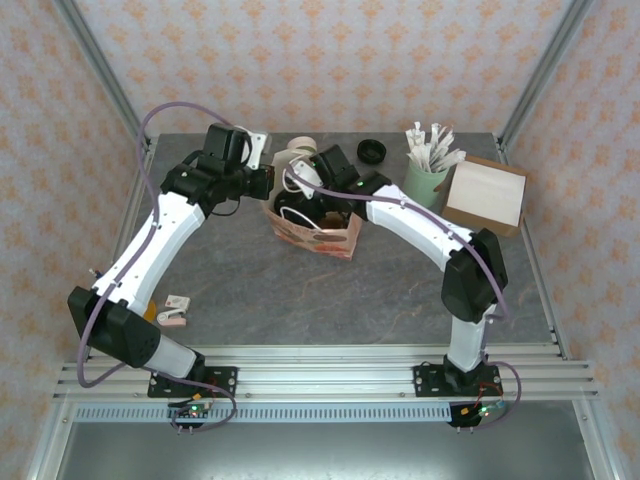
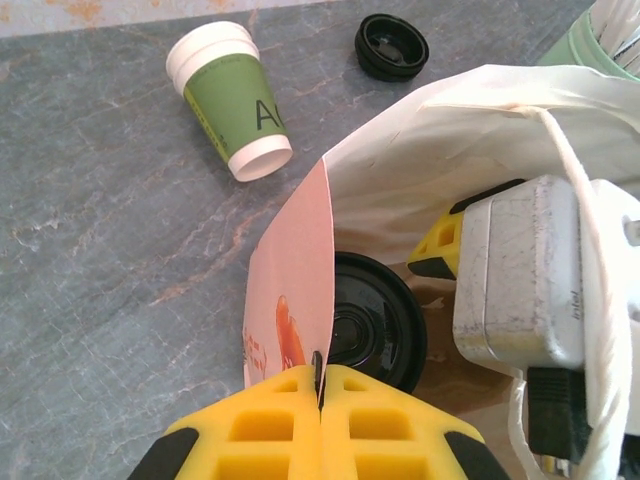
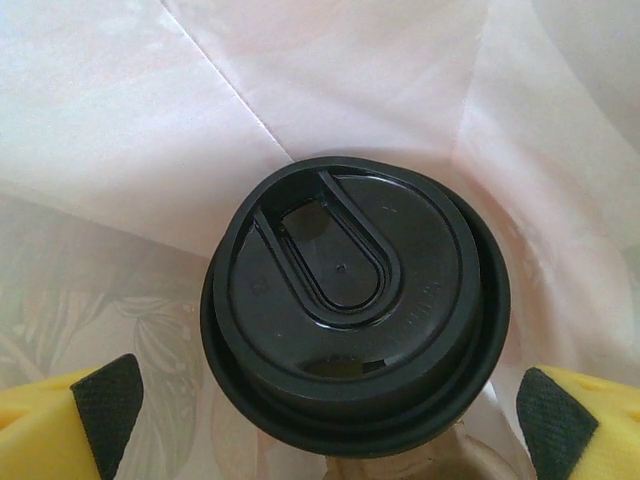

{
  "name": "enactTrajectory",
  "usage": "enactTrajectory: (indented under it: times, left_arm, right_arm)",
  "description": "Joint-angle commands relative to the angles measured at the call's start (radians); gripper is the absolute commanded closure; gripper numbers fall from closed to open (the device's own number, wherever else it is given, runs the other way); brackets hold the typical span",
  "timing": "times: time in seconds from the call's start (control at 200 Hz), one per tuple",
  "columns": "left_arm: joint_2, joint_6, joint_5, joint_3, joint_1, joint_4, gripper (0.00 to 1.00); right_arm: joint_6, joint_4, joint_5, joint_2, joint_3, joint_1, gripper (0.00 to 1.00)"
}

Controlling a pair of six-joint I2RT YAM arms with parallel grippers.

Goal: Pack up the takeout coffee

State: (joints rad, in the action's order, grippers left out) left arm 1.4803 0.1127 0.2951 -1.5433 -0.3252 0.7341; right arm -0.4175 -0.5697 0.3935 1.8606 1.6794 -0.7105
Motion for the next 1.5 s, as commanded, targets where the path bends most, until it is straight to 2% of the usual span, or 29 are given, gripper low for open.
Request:
enactTrajectory:
  times: [0.0, 0.275, 0.43, 0.666, 0.791, 1.031, 1.181, 1.336, 1.491]
  left_arm:
    - [0.019, 0.058, -0.036, -0.041, -0.017, 0.057, 1.0]
    - [0.098, 0.111, -0.129, -0.177, -0.033, 0.205, 1.0]
    - [0.123, 0.143, -0.222, -0.224, -0.041, 0.287, 1.0]
    - [0.142, 0.19, -0.285, -0.248, -0.05, 0.343, 1.0]
    - [0.145, 0.188, -0.349, -0.257, -0.07, 0.353, 1.0]
    - [0.155, 0.18, -0.362, -0.254, -0.104, 0.349, 1.0]
    - [0.176, 0.183, -0.383, -0.291, -0.109, 0.382, 1.0]
    - [0.186, 0.188, -0.39, -0.32, -0.11, 0.408, 1.0]
    - [0.204, 0.213, -0.327, -0.345, -0.109, 0.41, 1.0]
  right_arm:
    - [0.037, -0.115, -0.003, 0.021, 0.073, -0.003, 0.01]
    - [0.113, -0.377, -0.056, 0.108, 0.238, -0.013, 0.01]
    - [0.126, -0.418, -0.035, 0.117, 0.275, -0.014, 0.01]
    - [0.085, -0.455, -0.034, 0.082, 0.276, -0.005, 0.01]
    - [0.088, -0.433, -0.058, 0.057, 0.269, 0.0, 0.01]
    - [0.123, -0.314, -0.097, -0.004, 0.209, 0.0, 0.01]
    - [0.094, -0.152, -0.074, -0.102, 0.074, 0.0, 0.01]
    - [0.004, -0.119, -0.051, -0.169, -0.034, 0.001, 0.01]
    - [-0.015, 0.036, -0.005, -0.248, -0.177, 0.0, 0.01]
